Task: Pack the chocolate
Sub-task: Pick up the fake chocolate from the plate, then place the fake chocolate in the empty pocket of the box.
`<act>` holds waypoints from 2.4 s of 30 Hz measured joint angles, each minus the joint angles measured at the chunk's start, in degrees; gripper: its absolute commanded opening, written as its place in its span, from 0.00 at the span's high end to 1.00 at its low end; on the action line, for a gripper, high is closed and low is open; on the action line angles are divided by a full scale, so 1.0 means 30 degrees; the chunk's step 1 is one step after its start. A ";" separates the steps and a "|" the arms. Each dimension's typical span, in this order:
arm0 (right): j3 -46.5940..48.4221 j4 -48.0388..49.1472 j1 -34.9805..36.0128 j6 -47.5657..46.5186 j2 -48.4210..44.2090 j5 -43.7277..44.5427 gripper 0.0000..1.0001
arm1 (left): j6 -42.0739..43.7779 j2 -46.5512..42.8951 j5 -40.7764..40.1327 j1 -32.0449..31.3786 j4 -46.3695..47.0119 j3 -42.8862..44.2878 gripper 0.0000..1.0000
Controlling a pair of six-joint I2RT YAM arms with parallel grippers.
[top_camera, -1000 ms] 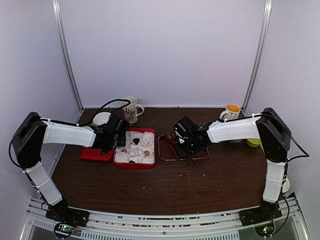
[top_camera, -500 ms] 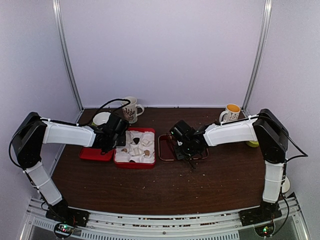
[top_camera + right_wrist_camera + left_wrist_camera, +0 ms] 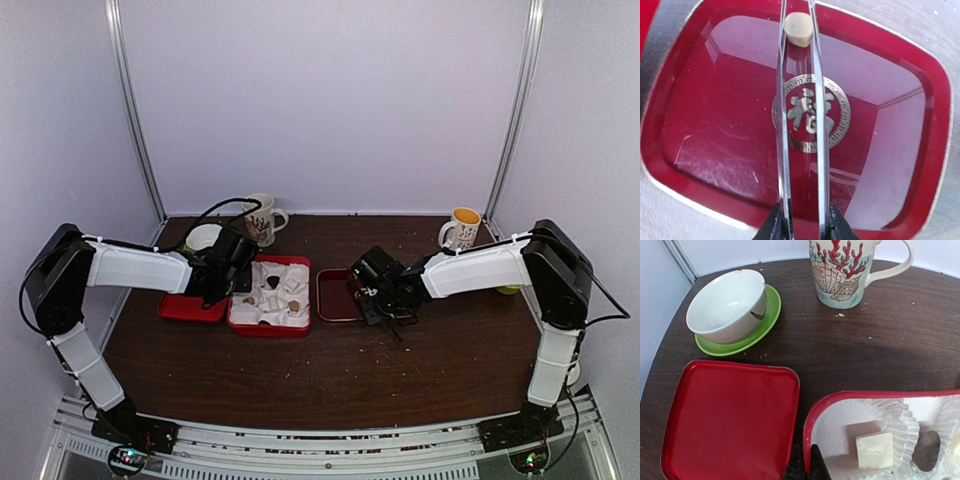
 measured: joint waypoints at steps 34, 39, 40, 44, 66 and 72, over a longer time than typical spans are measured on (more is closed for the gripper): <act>-0.4350 0.0809 -0.0015 -0.3752 -0.7563 -0.5938 0.74 | 0.0044 0.0051 0.0211 0.0015 -0.0007 0.0284 1.00; -0.4408 0.0823 0.0073 -0.4728 -0.8444 -0.9100 0.74 | 0.0073 0.0051 0.0517 0.0015 0.0007 0.0284 1.00; -0.4401 0.0809 0.0153 -0.4954 -0.8444 -0.9639 0.74 | 0.0080 0.0051 0.0532 0.0015 0.0007 0.0284 1.00; -0.4386 0.0525 0.0692 -0.5566 -0.8298 -1.0943 0.74 | 0.0087 0.0051 0.0656 0.0015 0.0044 0.0284 1.00; -0.3381 -0.0532 0.1617 -0.6528 -0.6564 -1.1591 0.69 | 0.0095 0.0051 0.0852 0.0015 0.0131 0.0284 1.00; -0.3381 -0.0539 0.1668 -0.6513 -0.6506 -1.1322 0.64 | 0.0095 0.0051 0.0852 0.0015 0.0131 0.0284 1.00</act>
